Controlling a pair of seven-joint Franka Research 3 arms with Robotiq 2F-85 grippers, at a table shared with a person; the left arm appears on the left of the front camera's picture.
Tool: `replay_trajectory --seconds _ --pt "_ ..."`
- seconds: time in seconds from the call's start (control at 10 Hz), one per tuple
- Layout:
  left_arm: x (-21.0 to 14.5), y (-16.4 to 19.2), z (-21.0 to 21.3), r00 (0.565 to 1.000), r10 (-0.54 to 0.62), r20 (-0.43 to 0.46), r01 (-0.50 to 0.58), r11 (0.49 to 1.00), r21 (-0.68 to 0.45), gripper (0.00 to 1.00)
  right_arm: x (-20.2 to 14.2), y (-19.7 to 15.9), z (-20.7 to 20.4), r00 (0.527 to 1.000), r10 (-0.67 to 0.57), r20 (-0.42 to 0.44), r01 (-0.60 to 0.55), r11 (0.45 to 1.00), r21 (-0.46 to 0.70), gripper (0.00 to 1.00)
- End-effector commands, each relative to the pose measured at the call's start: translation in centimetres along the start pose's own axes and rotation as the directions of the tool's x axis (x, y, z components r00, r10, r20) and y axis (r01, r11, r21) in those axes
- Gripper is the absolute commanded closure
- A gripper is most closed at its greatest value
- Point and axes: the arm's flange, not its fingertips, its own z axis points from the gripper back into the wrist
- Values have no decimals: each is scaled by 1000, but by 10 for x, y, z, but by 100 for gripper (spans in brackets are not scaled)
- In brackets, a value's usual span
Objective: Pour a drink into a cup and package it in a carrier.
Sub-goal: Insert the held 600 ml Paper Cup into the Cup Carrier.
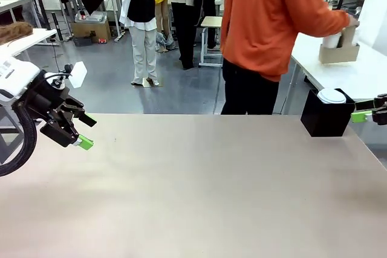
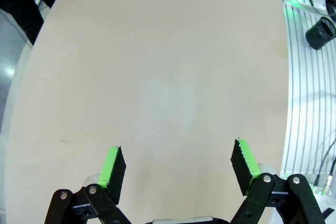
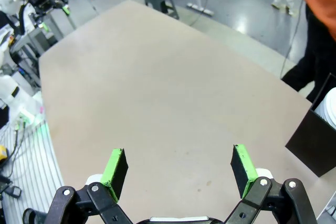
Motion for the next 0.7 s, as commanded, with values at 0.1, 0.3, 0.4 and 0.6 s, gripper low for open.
replay_trajectory --seconds 0.1,0.3,0.4,0.6 --pt "0 0 0 1000 5 19 -5 1000 -5 0 0 2 3 1000 -3 3 3 1000 12 0" --pt "0 0 0 1000 5 19 -5 1000 -5 0 0 2 3 1000 -3 3 3 1000 12 0" --pt "0 0 0 1000 5 19 -5 1000 -5 0 0 2 3 1000 -3 3 3 1000 12 0" --pt "0 0 0 1000 5 19 -5 1000 -5 0 0 2 3 1000 -3 3 3 1000 12 0"
